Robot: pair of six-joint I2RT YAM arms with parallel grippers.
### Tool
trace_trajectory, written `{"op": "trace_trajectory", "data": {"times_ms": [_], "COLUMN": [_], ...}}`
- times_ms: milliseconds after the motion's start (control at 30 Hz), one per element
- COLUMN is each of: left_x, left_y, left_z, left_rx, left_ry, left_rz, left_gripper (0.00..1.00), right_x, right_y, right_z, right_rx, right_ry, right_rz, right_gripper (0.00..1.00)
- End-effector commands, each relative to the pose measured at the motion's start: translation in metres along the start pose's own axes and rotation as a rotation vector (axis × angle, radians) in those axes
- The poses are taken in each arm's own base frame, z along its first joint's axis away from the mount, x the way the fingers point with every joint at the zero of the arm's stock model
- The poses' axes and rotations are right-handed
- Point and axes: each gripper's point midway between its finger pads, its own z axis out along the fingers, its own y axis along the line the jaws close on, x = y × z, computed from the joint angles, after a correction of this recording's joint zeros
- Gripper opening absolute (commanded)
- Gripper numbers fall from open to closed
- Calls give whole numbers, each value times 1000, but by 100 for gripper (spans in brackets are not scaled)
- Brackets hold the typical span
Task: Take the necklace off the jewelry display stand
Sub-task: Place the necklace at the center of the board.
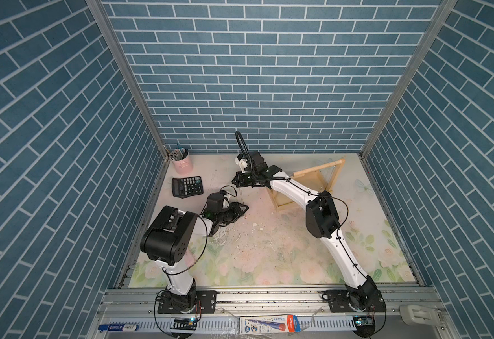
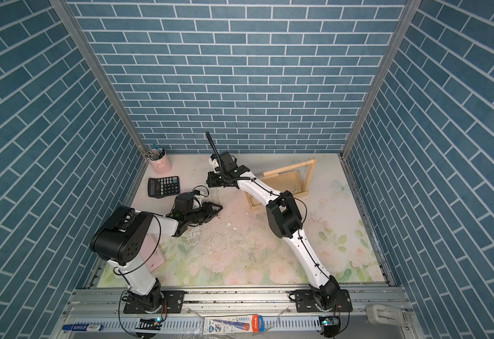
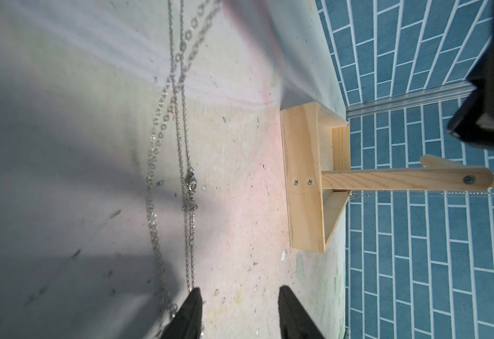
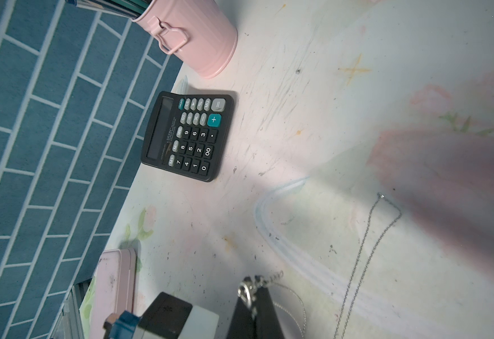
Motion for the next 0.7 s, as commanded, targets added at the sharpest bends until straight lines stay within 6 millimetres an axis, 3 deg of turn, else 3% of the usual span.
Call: {"op": "trace_trajectory", "data": {"times_ms": [0, 667], "left_x": [-4, 10], "left_y": [-3, 18], "left_z": [3, 4], "left_rx": [13, -24], "left_ry": [-18, 6], "left_rz": [16, 6], "left_gripper": [44, 44], "right_x": [1, 3], "right_y": [-5, -4], "right_z": [4, 1], "right_rx": [7, 8], "right_ry": [7, 9], "right_rz": [29, 31], "right_gripper": [0, 0]}}
